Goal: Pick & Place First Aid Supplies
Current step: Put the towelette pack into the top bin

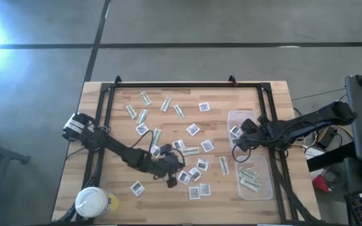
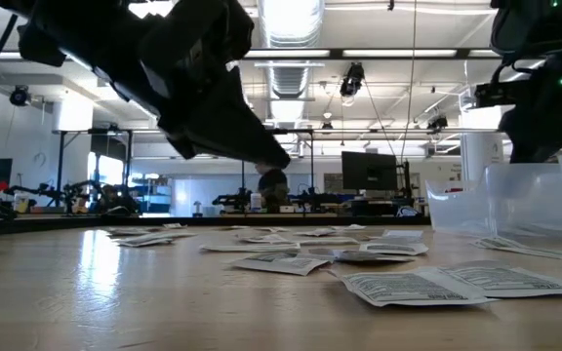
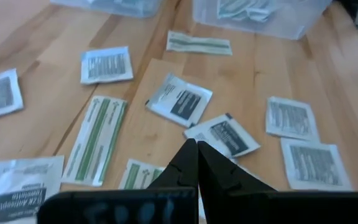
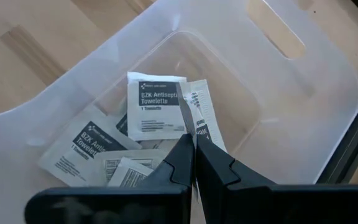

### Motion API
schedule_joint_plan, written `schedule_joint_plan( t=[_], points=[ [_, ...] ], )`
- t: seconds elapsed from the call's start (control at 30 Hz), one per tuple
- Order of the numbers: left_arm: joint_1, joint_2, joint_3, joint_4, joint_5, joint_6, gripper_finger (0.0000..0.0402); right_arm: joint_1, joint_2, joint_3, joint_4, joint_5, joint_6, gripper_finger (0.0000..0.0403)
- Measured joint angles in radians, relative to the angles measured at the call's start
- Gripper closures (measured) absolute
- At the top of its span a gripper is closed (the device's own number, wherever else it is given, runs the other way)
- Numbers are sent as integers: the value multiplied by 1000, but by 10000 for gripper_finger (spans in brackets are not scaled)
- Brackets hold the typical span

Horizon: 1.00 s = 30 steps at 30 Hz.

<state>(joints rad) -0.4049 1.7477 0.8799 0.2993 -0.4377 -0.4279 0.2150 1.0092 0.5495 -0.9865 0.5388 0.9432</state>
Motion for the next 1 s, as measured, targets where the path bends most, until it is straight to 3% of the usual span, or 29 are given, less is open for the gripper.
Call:
schedule_joint_plan(
  t=[0.3, 0.73, 1.0],
  points=[
    [0, 0, 44, 0, 0, 75, 401, 0, 38, 0, 1, -21, -15, 388],
    [1, 0, 45, -3, -2, 111, 399, 0, 7, 6, -6, -32, -37, 295],
    [19, 0, 45, -4, -2, 132, 316, 1, -34, 123, -4, -116, -67, 280]
  ],
)
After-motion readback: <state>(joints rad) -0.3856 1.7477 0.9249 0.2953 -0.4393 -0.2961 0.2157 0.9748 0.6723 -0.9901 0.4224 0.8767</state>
